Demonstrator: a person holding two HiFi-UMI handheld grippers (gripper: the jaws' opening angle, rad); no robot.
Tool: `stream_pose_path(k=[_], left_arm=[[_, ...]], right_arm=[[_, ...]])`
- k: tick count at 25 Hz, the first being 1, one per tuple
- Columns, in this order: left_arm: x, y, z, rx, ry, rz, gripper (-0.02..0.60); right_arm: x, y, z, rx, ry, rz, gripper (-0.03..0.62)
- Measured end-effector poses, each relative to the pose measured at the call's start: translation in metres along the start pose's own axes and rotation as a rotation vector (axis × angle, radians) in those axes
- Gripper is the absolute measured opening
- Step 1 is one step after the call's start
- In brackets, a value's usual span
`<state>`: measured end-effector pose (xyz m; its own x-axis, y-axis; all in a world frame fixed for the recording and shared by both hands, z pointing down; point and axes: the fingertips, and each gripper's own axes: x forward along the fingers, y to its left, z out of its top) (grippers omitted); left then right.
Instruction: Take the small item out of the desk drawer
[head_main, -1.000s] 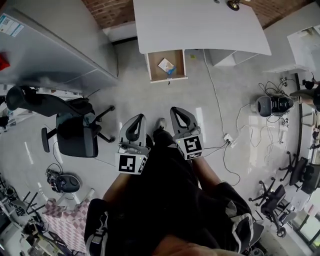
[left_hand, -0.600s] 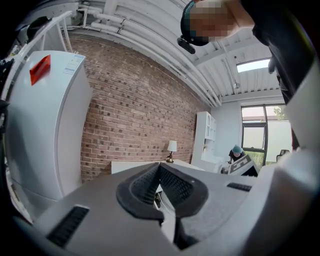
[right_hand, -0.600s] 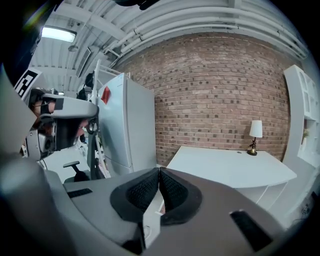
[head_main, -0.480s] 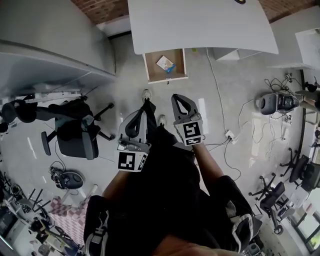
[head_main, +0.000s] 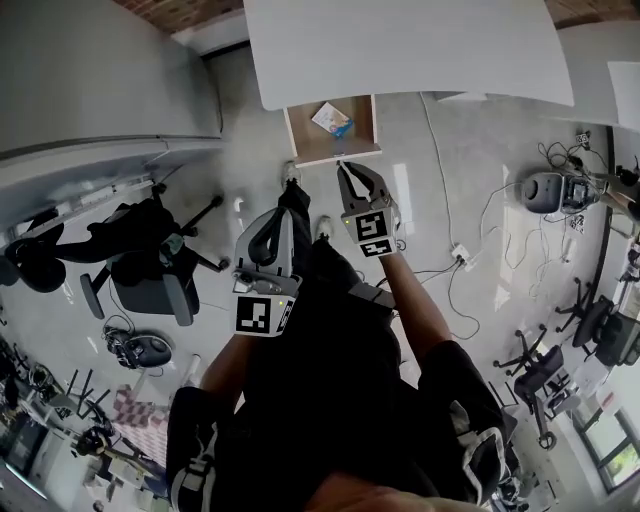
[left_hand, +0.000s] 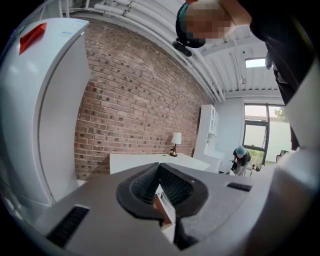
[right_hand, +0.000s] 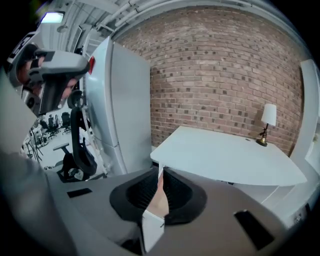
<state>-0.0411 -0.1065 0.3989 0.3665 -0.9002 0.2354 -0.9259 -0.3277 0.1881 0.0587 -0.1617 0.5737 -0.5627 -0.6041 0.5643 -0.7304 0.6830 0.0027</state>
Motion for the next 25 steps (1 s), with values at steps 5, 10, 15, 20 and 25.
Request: stream_pose_path(k=[5, 10, 15, 20, 25], left_arm=[[0.035, 0.027, -0.011, -0.006, 0.021, 0.001, 0.008], [0.060, 0.046, -0.030, -0.023, 0.035, -0.001, 0.008], [0.079, 0.060, -0.052, -0.035, 0.064, 0.009, 0.008], [0.100, 0.070, -0.079, -0.063, 0.079, 0.019, 0.008], [0.128, 0.085, -0.113, -0.020, 0.117, 0.004, 0.008]], right_arm=[[0.073, -0.016, -0.041, -0.040, 0.133, 0.024, 0.110], [0.137, -0.031, -0.092, -0.048, 0.251, 0.047, 0.187], [0.187, -0.044, -0.147, -0.062, 0.363, 0.083, 0.248], [0.230, -0.059, -0.197, -0.073, 0.464, 0.099, 0.307], [0.268, -0.072, -0.234, -0.103, 0.512, 0.100, 0.324]])
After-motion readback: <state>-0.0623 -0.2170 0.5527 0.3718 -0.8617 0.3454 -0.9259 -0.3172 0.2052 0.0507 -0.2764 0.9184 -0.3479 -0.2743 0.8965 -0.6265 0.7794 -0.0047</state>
